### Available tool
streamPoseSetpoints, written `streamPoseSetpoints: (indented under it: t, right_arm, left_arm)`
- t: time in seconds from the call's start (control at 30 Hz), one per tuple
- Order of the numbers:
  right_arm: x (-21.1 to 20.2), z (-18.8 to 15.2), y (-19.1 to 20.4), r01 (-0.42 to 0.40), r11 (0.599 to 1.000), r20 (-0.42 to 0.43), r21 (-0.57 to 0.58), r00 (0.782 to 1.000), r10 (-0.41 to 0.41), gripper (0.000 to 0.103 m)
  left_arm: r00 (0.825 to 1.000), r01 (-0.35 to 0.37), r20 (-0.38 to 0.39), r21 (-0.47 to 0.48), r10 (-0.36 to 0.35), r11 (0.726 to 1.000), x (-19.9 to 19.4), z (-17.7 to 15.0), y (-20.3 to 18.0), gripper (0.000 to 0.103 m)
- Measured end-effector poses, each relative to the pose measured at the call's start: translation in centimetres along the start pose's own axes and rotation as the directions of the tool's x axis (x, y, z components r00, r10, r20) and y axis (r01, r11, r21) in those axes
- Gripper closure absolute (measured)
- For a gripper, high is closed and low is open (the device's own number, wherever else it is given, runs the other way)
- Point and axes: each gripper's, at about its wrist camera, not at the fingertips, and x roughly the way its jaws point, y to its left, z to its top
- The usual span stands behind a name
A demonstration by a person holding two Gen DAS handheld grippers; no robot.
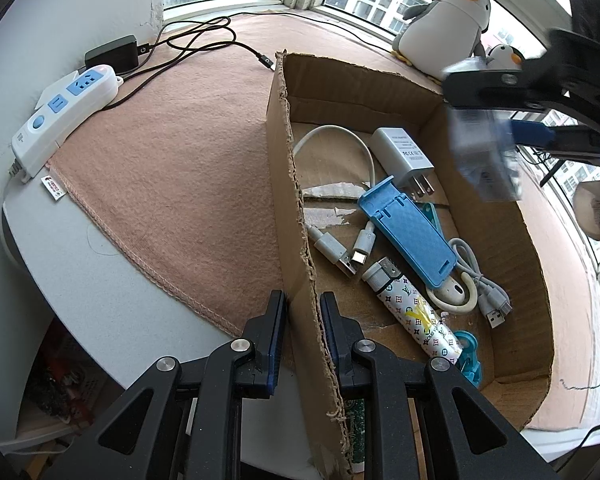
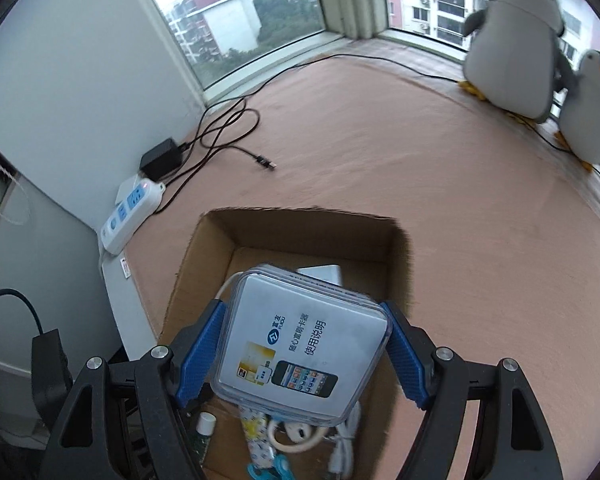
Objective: Organize rigid objects
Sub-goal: 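Lift the phone package with the right gripper and carry it over the box, then lower the package into the box and open the right gripper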
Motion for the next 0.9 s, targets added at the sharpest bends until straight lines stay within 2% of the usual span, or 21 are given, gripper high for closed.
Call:
streamPoseSetpoints:
  t: [0.43, 0.9]
  right_arm:
    - [3.8, 0.5, 2.7, 0.019, 0.999, -0.05, -0.051, 0.999, -0.021, 0.03]
    - [5.1, 0.6, 3.3, 0.03, 0.998, -0.072, -0.058, 0.997, -0.034, 0.03]
  left_arm:
    - [1.0, 0.0, 0.0, 0.0, 0.0, 1.0, 0.0, 0.0, 0.0, 0.083]
    - [1.0, 0.001, 0.0, 0.0, -0.001, 1.0, 0.0, 0.0, 0.1, 0.083]
